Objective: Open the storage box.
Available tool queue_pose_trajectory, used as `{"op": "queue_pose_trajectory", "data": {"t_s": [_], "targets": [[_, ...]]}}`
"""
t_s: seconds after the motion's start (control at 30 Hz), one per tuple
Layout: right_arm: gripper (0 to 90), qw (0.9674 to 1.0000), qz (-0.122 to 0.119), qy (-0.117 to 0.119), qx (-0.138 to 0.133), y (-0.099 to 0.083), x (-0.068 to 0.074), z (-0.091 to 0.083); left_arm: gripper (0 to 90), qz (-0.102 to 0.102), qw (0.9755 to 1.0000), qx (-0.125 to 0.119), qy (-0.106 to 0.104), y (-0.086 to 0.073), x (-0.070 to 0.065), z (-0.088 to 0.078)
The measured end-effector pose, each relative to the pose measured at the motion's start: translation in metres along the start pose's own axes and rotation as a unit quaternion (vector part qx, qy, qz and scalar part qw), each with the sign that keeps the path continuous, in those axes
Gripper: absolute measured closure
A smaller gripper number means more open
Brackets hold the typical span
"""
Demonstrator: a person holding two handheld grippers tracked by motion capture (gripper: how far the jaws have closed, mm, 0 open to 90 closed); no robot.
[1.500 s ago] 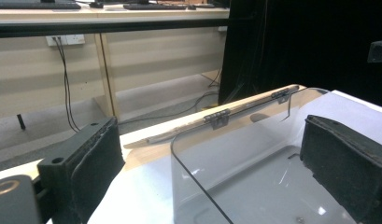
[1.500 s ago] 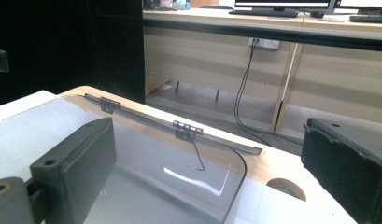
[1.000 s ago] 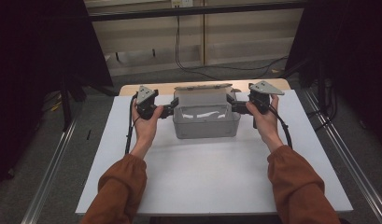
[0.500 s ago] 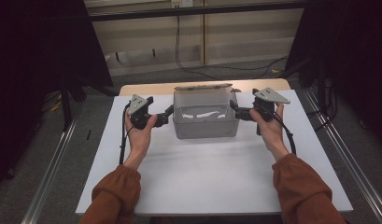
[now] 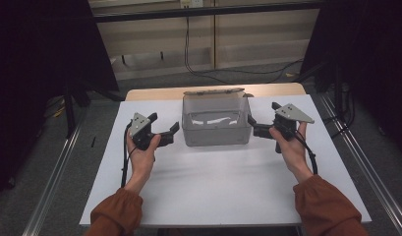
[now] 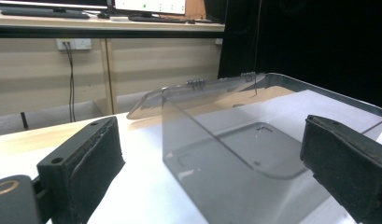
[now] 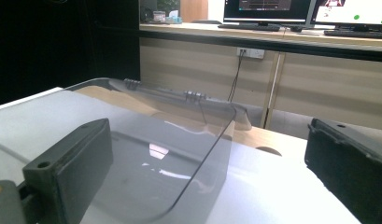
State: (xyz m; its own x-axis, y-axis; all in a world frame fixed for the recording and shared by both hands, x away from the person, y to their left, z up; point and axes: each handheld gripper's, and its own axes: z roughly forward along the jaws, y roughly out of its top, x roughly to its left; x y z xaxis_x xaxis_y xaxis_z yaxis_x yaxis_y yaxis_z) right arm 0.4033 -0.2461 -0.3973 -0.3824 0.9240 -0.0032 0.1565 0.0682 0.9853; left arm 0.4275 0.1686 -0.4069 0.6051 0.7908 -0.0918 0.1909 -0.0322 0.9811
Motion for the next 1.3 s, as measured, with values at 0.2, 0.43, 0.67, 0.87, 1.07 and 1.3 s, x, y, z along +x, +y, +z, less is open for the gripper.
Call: {"op": "queue_pose_trajectory", "data": {"t_s": [0.2, 0.43, 0.67, 0.87, 1.07, 1.3], "targets": [[0.9, 0.9999, -0.005, -0.008, 0.003, -0.009, 0.004, -0.018, 4.4, -0.003, 0.9998, -0.003, 0.018, -0.009, 0.001, -0.017], [0.9, 0.9996, -0.004, -0.026, -0.004, -0.021, 0.006, -0.041, 4.0, 0.001, 0.9997, -0.008, 0.024, -0.019, -0.004, -0.039], [1.0, 0.9989, 0.008, -0.047, -0.002, -0.039, 0.007, -0.068, 3.4, 0.0, 0.9995, -0.007, 0.032, -0.027, -0.01, -0.061], [1.0, 0.9976, 0.014, -0.068, -0.007, -0.048, 0.004, -0.089, 3.4, 0.0, 0.9993, -0.003, 0.036, -0.033, -0.014, -0.072], [0.5, 0.9968, 0.017, -0.078, -0.005, -0.056, 0.006, -0.108, 3.4, -0.008, 0.9989, -0.001, 0.047, -0.044, -0.017, -0.083], [0.0, 0.9962, 0.014, -0.086, -0.001, -0.064, 0.009, -0.124, 3.4, -0.016, 0.9987, 0.005, 0.049, -0.048, -0.02, -0.095]]}}
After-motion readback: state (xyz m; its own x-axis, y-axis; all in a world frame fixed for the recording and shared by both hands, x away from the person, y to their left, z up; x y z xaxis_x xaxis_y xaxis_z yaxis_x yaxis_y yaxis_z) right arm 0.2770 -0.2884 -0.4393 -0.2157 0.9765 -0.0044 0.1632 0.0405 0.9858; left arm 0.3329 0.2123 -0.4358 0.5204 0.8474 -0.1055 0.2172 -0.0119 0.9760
